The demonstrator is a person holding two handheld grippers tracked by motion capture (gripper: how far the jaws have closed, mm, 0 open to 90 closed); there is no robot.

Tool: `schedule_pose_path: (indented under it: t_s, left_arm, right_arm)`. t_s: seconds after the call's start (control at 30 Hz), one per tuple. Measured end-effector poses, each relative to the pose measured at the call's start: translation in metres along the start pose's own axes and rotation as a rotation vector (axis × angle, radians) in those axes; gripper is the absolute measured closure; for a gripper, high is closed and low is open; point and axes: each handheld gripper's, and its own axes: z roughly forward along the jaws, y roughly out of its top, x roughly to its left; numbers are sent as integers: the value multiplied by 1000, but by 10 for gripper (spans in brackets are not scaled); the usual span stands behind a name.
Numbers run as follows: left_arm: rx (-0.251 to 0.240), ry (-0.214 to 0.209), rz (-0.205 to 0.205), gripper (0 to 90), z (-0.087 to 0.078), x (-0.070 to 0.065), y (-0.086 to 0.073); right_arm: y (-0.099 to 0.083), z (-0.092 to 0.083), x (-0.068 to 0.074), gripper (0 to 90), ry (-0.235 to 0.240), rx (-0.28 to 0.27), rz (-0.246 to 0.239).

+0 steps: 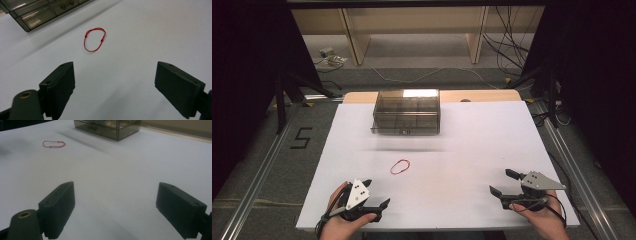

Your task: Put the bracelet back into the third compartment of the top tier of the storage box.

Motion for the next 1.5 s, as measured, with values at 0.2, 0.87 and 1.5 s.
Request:
schedule_pose_path:
  t_s: [0.2, 0.87, 1.5]
  left_arm:
    - [7, -4, 10, 170, 6, 1, 3]
    - [66, 0, 63, 373, 54, 11, 32]
    - [195, -34, 2, 599, 118, 21, 54]
  right_arm:
    - [0, 0, 1, 160, 1, -1, 1]
    - [2, 5, 4, 160, 16, 10, -6]
    - [2, 4, 4, 160, 19, 18, 2]
